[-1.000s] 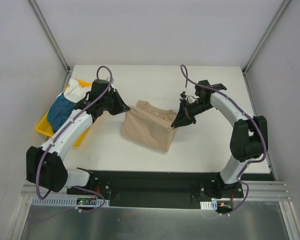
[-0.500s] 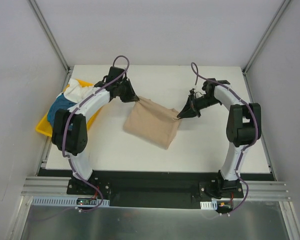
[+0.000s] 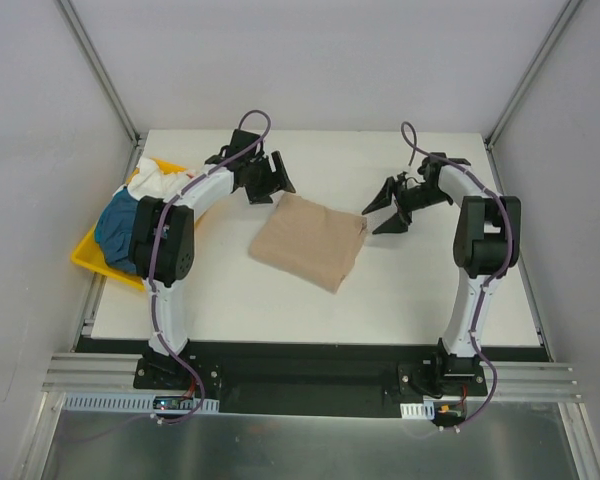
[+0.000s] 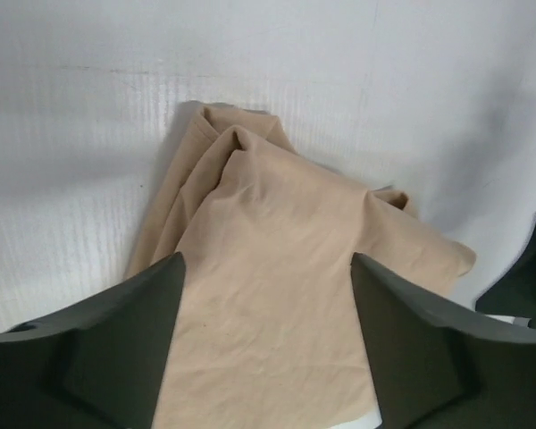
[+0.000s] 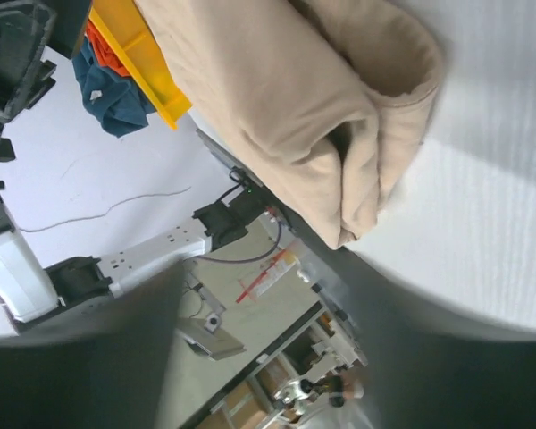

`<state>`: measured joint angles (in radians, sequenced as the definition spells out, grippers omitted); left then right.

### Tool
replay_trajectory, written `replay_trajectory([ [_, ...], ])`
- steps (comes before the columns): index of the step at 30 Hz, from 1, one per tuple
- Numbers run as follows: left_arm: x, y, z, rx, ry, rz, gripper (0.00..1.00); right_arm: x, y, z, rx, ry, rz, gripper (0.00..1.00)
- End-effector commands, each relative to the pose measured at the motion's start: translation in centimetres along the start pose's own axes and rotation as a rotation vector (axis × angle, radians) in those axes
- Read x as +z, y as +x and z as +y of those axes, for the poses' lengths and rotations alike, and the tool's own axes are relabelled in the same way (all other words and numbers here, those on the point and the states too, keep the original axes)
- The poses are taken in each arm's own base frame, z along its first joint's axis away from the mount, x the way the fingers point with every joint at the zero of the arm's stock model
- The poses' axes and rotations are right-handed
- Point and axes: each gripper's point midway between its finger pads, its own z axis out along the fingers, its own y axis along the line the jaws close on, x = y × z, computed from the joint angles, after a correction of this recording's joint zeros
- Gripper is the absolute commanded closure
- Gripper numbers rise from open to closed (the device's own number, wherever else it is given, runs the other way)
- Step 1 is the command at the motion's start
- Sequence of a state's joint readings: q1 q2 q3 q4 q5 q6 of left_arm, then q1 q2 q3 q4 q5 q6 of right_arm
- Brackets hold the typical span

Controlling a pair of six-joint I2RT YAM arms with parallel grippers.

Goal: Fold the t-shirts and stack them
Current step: Smooth out wrinkles on the folded tshirt

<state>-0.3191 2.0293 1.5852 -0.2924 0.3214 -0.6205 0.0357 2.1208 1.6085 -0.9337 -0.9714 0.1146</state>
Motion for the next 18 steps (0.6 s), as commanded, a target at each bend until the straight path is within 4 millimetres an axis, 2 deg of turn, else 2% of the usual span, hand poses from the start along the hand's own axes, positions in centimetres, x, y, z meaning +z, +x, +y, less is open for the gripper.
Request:
replay_trajectory([
  [1,-2.7,-2.0,-2.8,0.055,0.082,-0.062,0.08,-1.5,-0.4,1.8,-0.088,0.005,-0.059,0.03],
  [2,-3.5,-2.1,-3.3,0.059,0.096,-0.071,0.02,-2.0,0.1,2.1,-0.108,0.009,-0.072,0.03],
  [3,-3.7,-1.6,-3.3,0.058,0.098,-0.064,0.01,-2.2,0.4,2.2,-0.12,0.017,-0.082,0.04],
  [7,-5.5,-0.5,-4.6,0.068,0.13,-0.063,0.01,-3.2,1.9,2.2,-0.207,0.121,-0.159,0.04],
  [8,-6.1,-0.3,-5.2,0.078,0.142,-0.068,0.01,-3.1,2.2,2.4,-0.235,0.129,-0.166,0.04],
  [9,-6.1,0.2,-5.1,0.079,0.133,-0.066,0.01,-3.0,3.4,3.2,-0.278,0.13,-0.17,0.04],
  [13,-6.3,1.0,-6.5,0.119,0.152,-0.066,0.01,-1.1,4.6,6.4,-0.402,0.065,-0.173,0.04],
  [16,-5.0,0.5,-6.7,0.113,0.152,-0.055,0.01,1.1,4.7,8.7,-0.447,0.006,-0.162,0.04],
  [17,-3.6,0.7,-6.1,0.101,0.14,-0.031,0.01,1.7,4.6,9.1,-0.453,0.004,-0.162,0.04],
  [18,-3.3,0.1,-6.8,0.097,0.156,-0.036,0.01,2.8,4.5,9.6,-0.457,0.002,-0.159,0.04],
])
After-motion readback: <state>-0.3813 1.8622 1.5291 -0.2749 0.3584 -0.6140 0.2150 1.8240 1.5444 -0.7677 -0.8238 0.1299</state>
